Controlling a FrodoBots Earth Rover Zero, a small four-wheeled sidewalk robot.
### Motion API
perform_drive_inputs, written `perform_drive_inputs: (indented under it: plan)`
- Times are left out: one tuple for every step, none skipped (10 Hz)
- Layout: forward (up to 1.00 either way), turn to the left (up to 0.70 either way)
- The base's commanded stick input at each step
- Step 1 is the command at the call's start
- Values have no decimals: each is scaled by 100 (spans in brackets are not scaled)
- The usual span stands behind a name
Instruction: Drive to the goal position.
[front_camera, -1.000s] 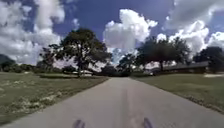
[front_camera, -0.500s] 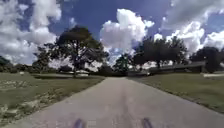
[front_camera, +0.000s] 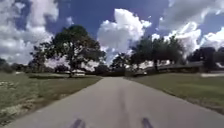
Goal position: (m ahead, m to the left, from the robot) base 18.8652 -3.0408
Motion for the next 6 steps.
perform_drive_inputs:
  plan:
    - [70,0]
    - [70,0]
    - [70,10]
    - [70,28]
    - [70,28]
    - [70,13]
